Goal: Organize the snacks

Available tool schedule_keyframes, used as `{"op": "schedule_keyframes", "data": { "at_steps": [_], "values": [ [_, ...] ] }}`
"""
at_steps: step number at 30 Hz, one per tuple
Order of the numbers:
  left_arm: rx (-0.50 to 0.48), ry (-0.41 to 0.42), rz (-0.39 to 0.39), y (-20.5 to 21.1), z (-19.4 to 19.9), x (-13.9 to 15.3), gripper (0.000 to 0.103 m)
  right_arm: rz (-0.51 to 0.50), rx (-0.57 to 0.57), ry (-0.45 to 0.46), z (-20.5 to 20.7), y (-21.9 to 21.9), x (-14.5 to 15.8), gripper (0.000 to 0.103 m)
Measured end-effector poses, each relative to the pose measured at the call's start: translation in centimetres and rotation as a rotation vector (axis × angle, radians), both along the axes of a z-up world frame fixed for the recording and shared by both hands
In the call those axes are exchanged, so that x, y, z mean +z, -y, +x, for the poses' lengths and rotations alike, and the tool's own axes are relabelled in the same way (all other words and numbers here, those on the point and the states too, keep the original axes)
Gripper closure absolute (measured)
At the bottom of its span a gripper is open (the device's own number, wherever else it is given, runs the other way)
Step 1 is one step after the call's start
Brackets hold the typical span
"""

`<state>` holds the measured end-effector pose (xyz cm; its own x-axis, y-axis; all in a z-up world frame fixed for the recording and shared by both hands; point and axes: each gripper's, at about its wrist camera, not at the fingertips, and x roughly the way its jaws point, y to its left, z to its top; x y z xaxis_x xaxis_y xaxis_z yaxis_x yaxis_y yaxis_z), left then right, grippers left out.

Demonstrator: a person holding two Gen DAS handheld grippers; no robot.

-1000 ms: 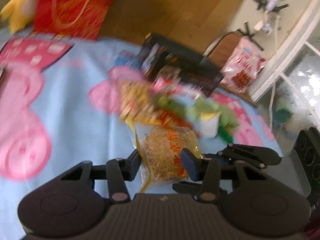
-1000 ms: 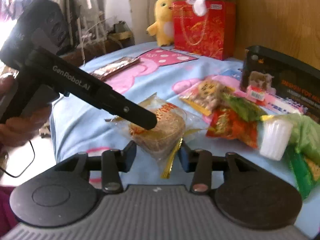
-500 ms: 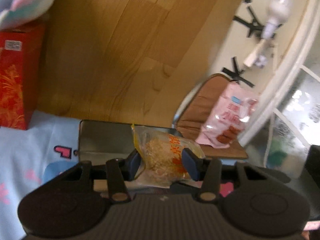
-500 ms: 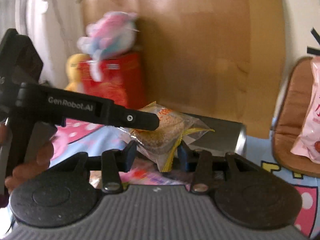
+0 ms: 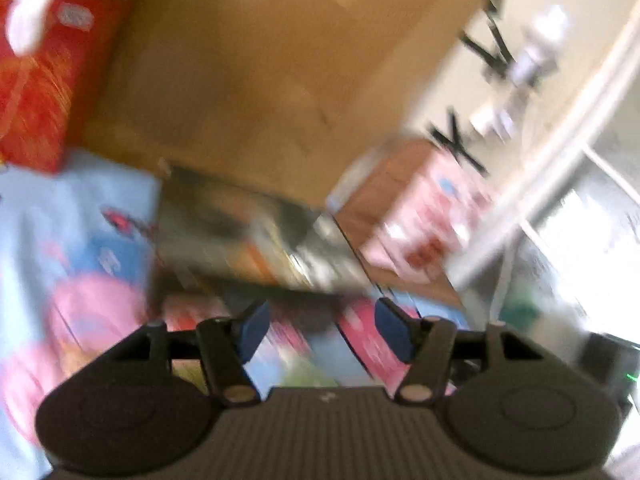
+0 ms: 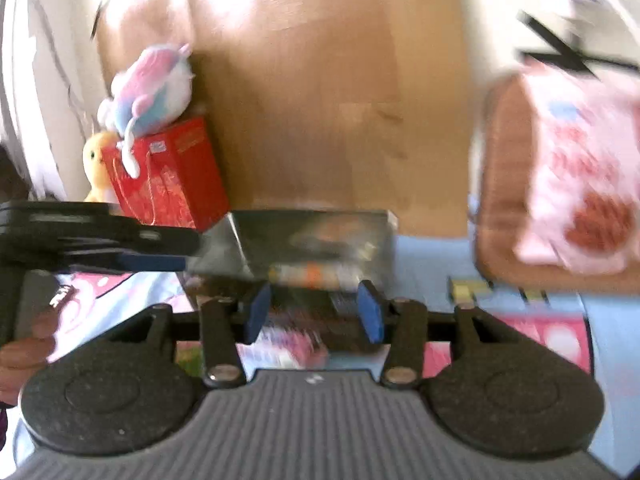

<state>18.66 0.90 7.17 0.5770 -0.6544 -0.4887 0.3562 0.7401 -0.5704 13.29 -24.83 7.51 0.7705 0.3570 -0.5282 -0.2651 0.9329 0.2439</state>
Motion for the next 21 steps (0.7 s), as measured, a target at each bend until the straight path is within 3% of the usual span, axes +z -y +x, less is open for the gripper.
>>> {"op": "schedule_keyframes", "data": {
  "at_steps": [4, 8, 10, 16, 21],
  "values": [
    [-0.079, -0.090, 0.148, 4.8, -0.3, -2.6, 0.046, 0.082, -0.088, -0.118, -1.6, 1.9, -3.7, 0.053],
    [-0.158, -0.160, 0.189, 7.3, -0.8, -4.2, 0.065, 0.216, -0.088, -0.187, -2.6, 2.6, -5.4, 0.070],
    [-0.174, -0.135, 0.199, 8.3, -2.2, -3.8, 0.065, 0.255, -0.087, -0.177, -4.0, 2.9, -5.1, 0.075],
    [-0.238, -0.013, 0.274, 10.8, -7.0, -2.5, 0.065, 0.240, -0.108, -0.117, -9.8, 3.8, -4.4, 0.075],
    [-0.257, 0.092, 0.268, 10.1, -11.3, -2.8, 0.058, 0.274, -0.077, -0.088, -14.6, 3.5, -4.2, 0.075]
  ]
}}
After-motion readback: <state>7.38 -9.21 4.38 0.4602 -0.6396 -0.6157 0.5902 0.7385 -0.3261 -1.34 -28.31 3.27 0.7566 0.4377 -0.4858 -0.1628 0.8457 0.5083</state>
